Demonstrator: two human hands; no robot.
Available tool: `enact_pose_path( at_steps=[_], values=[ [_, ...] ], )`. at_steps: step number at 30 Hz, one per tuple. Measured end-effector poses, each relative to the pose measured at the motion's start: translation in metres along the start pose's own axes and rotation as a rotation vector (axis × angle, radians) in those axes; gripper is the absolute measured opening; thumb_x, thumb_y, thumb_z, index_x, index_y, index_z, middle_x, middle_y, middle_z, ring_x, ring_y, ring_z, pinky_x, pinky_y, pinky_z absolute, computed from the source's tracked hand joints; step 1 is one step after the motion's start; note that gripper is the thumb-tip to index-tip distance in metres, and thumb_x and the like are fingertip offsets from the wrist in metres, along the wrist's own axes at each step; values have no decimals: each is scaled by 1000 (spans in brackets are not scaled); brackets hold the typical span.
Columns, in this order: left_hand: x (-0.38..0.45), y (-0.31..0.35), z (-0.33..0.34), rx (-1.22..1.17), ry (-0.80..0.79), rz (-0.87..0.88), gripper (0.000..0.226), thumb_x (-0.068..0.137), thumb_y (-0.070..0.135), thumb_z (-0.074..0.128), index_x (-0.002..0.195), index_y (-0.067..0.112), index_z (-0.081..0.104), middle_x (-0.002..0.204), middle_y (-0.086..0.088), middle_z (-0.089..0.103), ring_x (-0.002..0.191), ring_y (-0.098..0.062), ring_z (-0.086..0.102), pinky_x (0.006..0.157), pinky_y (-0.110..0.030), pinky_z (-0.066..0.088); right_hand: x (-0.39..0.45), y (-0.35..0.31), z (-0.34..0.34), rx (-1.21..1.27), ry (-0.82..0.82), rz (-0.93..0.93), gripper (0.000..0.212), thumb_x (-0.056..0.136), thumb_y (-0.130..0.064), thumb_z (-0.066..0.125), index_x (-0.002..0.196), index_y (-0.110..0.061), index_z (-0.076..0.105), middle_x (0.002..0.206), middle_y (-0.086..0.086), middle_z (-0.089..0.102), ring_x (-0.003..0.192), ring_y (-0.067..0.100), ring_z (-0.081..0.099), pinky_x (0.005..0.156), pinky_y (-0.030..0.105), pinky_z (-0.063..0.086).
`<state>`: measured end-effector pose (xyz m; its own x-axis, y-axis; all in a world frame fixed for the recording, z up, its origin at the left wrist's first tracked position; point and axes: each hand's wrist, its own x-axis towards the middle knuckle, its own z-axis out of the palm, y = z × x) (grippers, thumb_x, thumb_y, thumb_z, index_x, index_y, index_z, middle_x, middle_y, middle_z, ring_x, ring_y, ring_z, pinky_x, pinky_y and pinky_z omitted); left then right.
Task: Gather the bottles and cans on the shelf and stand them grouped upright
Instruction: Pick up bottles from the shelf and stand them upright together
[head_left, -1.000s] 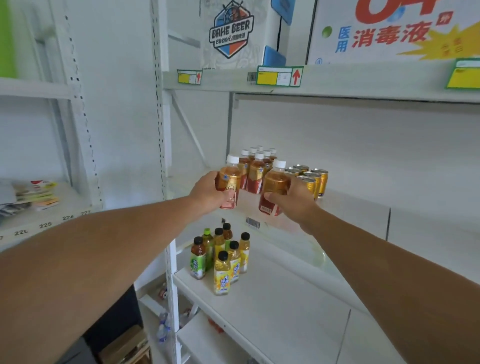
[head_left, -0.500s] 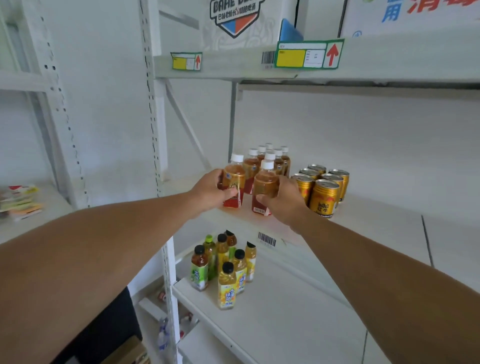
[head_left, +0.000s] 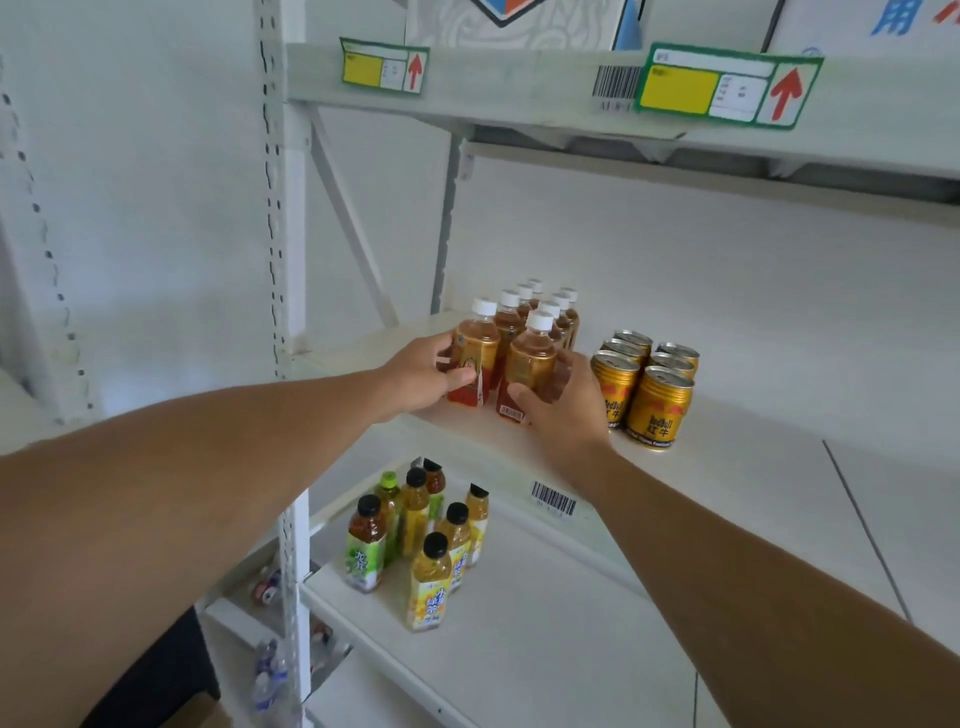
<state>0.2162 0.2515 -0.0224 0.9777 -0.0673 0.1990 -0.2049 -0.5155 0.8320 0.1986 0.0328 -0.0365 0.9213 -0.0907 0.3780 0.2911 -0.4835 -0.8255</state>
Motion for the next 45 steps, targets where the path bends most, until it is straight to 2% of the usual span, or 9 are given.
enact_pose_path(
  at_steps=[4, 7, 13, 22, 27, 29, 37, 41, 45],
  values=[
    [5, -7, 4, 116, -26, 65, 36, 107, 31, 63, 143, 31, 64, 126, 11, 57, 97, 6, 57, 81, -22, 43, 1, 6, 3, 8, 19, 26, 63, 83, -45, 87, 135, -32, 54, 128, -5, 63, 112, 13, 64, 102, 45, 56],
    [8, -13, 8, 115, 8, 59, 37, 107, 33, 65, 144, 29, 65, 125, 14, 52, 91, 11, 50, 93, -31, 41, 3, 9, 5, 12, 15, 30, 59, 84, -47, 86, 133, -31, 57, 125, -7, 65, 110, 12, 65, 99, 45, 57],
    [8, -15, 13, 119, -1, 41, 33, 108, 35, 62, 140, 33, 66, 126, 14, 50, 92, 10, 49, 93, -36, 39, 1, 13, 4, 7, 12, 26, 60, 86, -49, 83, 138, -30, 58, 125, -11, 67, 111, 10, 65, 98, 44, 57],
    [7, -14, 16, 52, -41, -12, 37, 111, 28, 55, 147, 31, 60, 107, 25, 57, 93, 10, 50, 72, -16, 35, -1, 12, 7, -30, -30, -2, 62, 90, -41, 82, 143, -30, 51, 133, -8, 62, 119, 15, 62, 103, 48, 55],
    [7, -9, 16, -4, -79, -57, 39, 111, 26, 53, 150, 27, 58, 135, 5, 68, 119, -13, 60, 90, -26, 42, 0, 11, 7, -61, -38, -17, 68, 90, -39, 82, 146, -28, 47, 138, -6, 61, 122, 17, 61, 104, 48, 55],
    [6, -8, 18, 9, -66, -61, 39, 112, 28, 53, 150, 26, 58, 135, 3, 69, 122, -17, 61, 98, -33, 42, 0, 10, 8, -82, -33, -15, 69, 89, -38, 83, 147, -28, 46, 138, -6, 61, 123, 18, 61, 104, 48, 55],
    [9, -11, 20, 70, -51, -52, 39, 112, 32, 50, 151, 28, 55, 132, 5, 64, 120, -17, 57, 97, -36, 40, 0, 13, 8, -112, -14, -23, 67, 88, -42, 83, 144, -30, 47, 132, -5, 64, 116, 16, 63, 98, 42, 55],
    [10, -12, 22, 14, -57, -66, 58, 105, 38, 55, 161, 31, 41, 148, 2, 60, 130, -20, 57, 111, -45, 43, 1, 13, 9, -132, -3, -36, 60, 87, -46, 82, 135, -33, 50, 128, -6, 63, 104, 9, 62, 85, 33, 52],
    [1, -11, 25, 20, 13, -69, 84, 95, 54, 56, 168, 31, 21, 167, 0, 37, 146, -26, 47, 118, -52, 37, -2, 13, 9, -228, 33, -67, 69, 82, -57, 80, 138, -29, 50, 128, -7, 53, 105, 10, 57, 87, 33, 50]
  ],
)
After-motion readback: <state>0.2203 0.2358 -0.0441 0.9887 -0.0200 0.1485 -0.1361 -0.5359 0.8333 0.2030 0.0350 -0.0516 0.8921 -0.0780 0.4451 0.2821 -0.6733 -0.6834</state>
